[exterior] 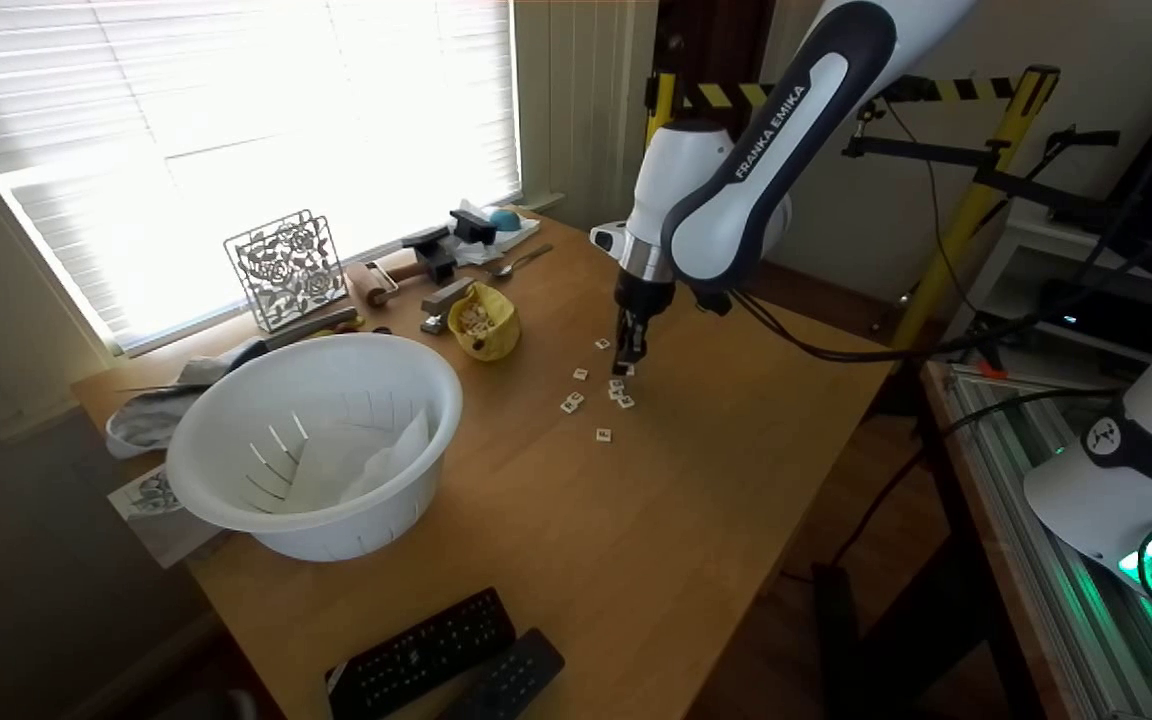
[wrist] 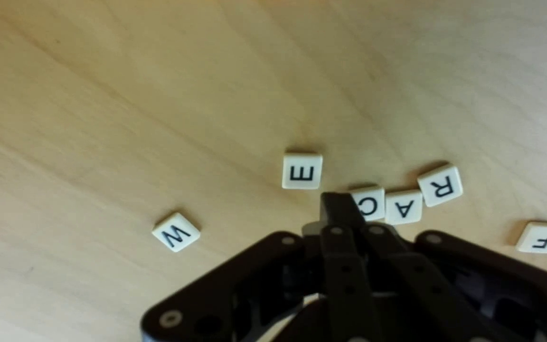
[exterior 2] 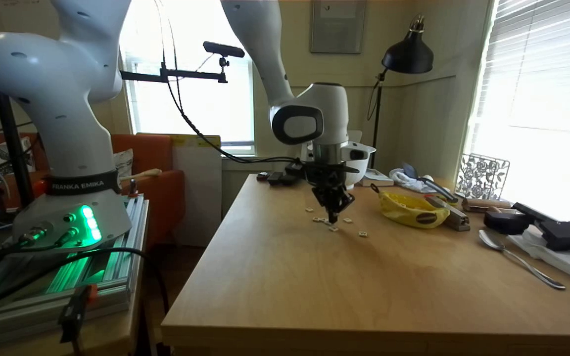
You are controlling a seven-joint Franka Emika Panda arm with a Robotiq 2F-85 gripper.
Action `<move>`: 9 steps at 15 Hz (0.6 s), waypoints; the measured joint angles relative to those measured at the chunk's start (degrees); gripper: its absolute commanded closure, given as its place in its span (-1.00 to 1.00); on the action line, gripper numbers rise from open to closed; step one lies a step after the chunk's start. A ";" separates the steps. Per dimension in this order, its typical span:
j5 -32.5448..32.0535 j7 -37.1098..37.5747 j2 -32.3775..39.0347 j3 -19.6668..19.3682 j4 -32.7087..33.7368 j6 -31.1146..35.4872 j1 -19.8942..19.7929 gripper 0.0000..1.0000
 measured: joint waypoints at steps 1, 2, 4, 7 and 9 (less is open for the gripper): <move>0.00 -0.04 -0.29 0.19 0.02 0.00 -0.46 1.00; 0.00 -0.04 -0.61 0.21 0.01 0.00 -0.80 1.00; 0.02 0.57 -1.29 -0.22 -0.10 0.00 -0.96 1.00; 0.02 4.85 -1.94 -2.14 -0.66 0.01 0.09 1.00; 0.03 8.63 -1.94 -3.52 -0.81 0.01 1.28 1.00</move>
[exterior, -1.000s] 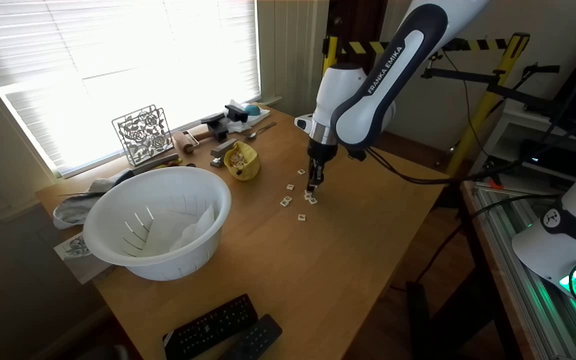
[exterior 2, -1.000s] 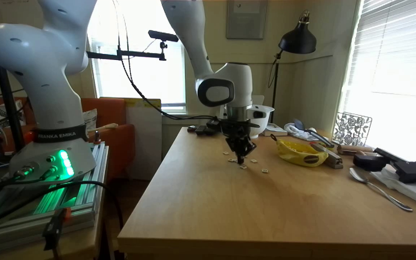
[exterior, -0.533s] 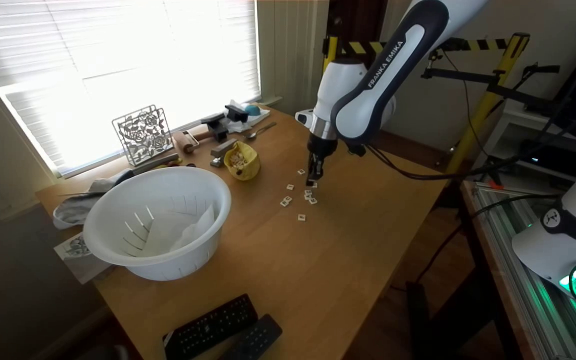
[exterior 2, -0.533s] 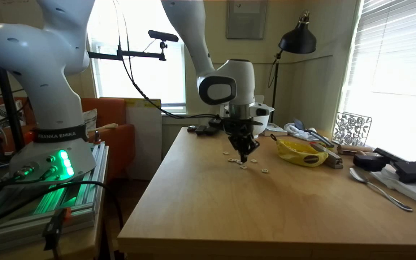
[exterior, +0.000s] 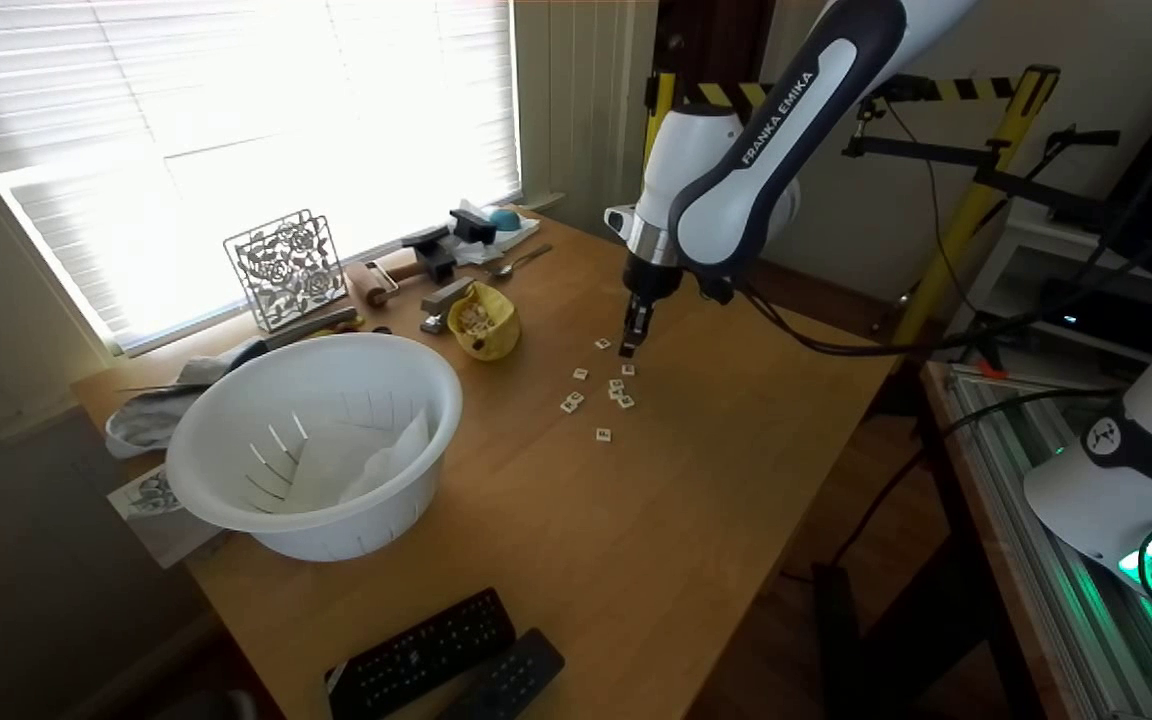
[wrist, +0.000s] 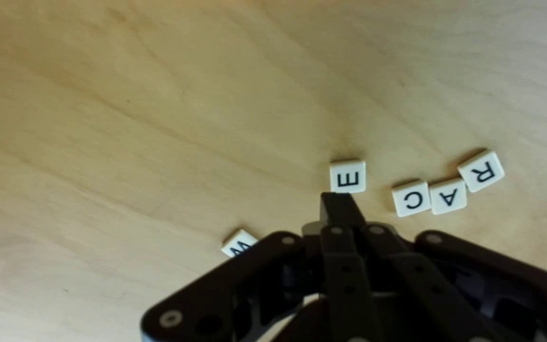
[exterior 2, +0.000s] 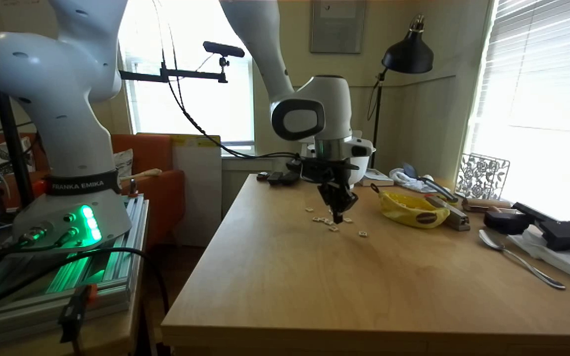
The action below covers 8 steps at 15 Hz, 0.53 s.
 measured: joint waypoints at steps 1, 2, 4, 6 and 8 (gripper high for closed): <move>0.02 2.00 0.00 -0.55 -0.10 0.01 0.62 1.00; 0.06 4.04 0.00 -1.05 -0.22 0.02 1.29 1.00; 0.25 8.07 0.00 -1.98 -0.48 0.02 2.68 1.00; 0.33 11.86 0.00 -2.83 -0.75 0.02 4.10 1.00; 0.33 15.23 0.00 -3.97 -1.01 0.03 5.67 1.00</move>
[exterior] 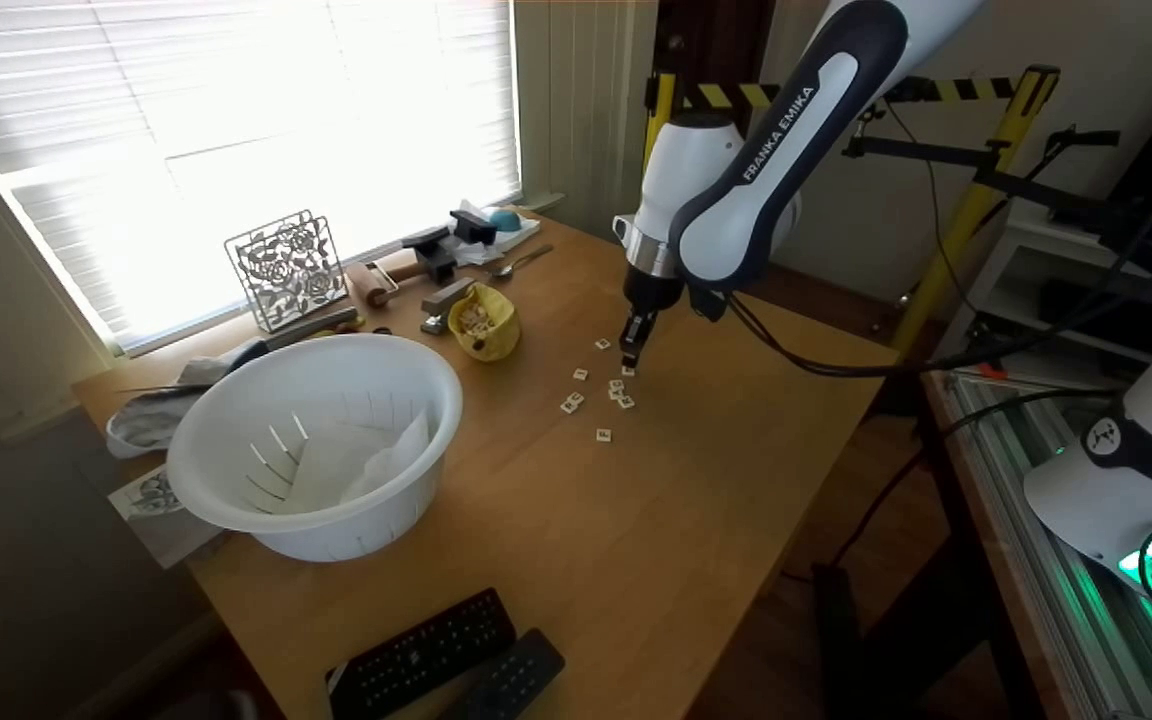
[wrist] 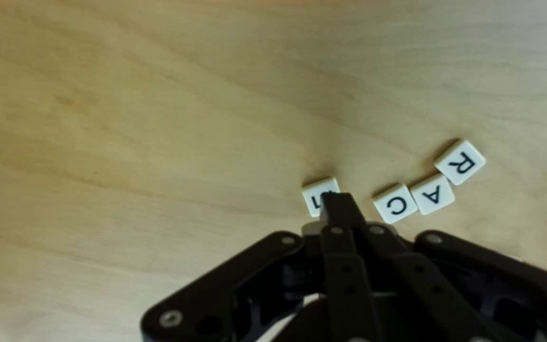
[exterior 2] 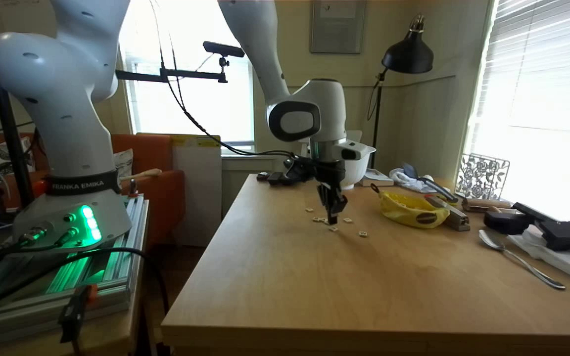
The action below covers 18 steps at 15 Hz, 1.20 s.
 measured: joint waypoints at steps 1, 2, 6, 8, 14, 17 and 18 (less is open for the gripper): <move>0.00 1.59 0.00 -0.76 -0.13 0.01 0.88 1.00; 0.00 3.20 0.01 -1.61 -0.21 0.03 1.80 1.00; 0.00 9.69 0.12 -4.97 -0.24 0.53 5.29 1.00; 0.00 12.22 0.20 -6.15 -0.24 0.55 6.57 1.00; 0.00 17.12 0.93 -8.25 -0.24 0.54 9.12 1.00; 0.00 18.44 1.48 -8.95 -0.23 0.54 9.80 1.00; 0.00 18.62 1.50 -9.04 -0.19 0.54 9.87 1.00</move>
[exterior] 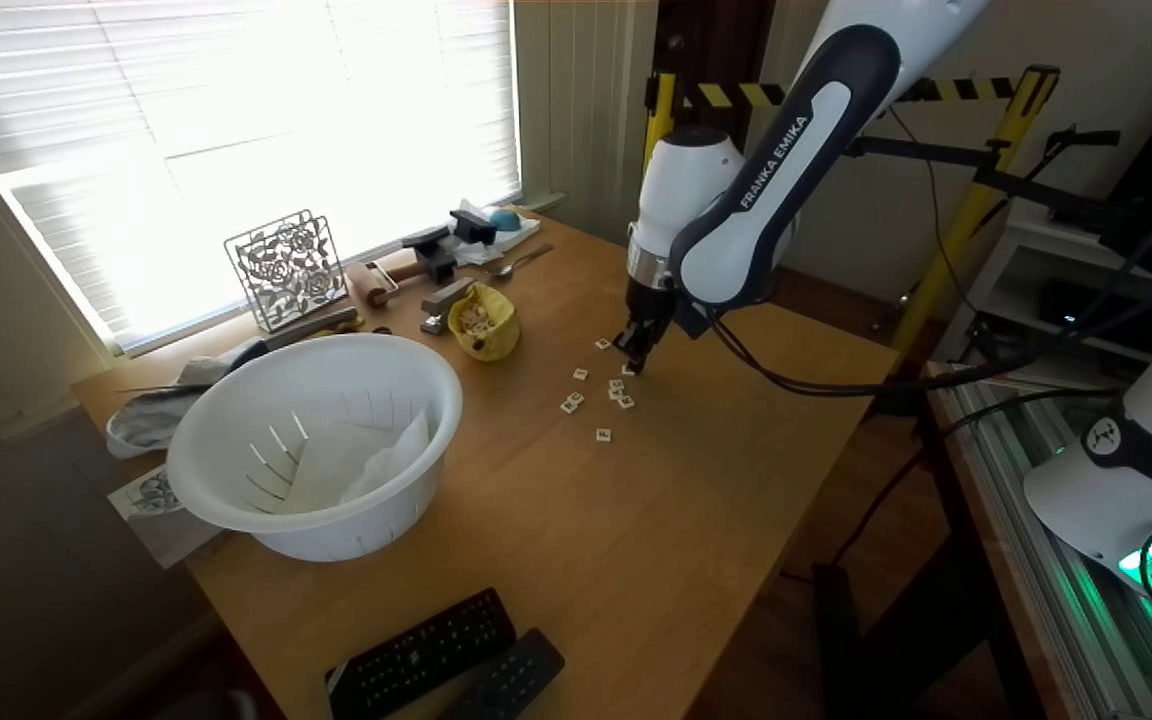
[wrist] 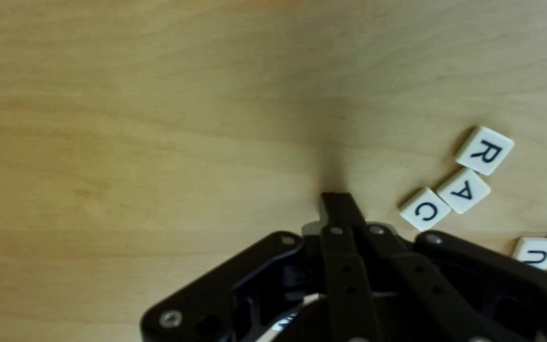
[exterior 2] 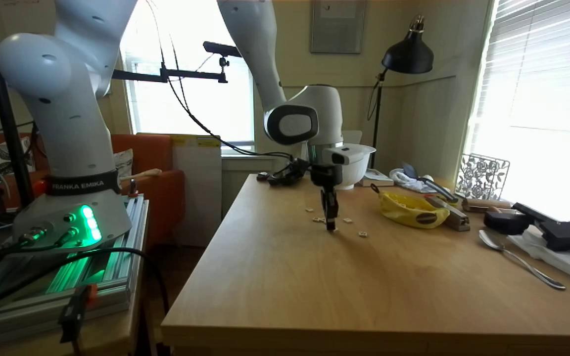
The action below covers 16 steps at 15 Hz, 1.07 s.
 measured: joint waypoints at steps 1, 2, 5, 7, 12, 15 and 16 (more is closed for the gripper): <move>0.00 0.02 0.01 -0.03 0.01 -0.01 0.02 1.00; 0.00 -0.06 0.01 -0.02 0.02 -0.03 0.02 1.00; -0.07 -2.20 0.02 0.19 0.06 -0.08 -0.14 1.00; -0.11 -5.56 0.01 1.00 0.16 -0.09 -0.80 1.00; -0.18 -16.23 0.01 5.12 0.47 -0.08 -4.52 1.00; -0.29 -22.64 0.02 7.84 0.54 -0.09 -7.36 1.00; -0.41 -24.46 0.02 8.46 0.55 -0.14 -8.09 1.00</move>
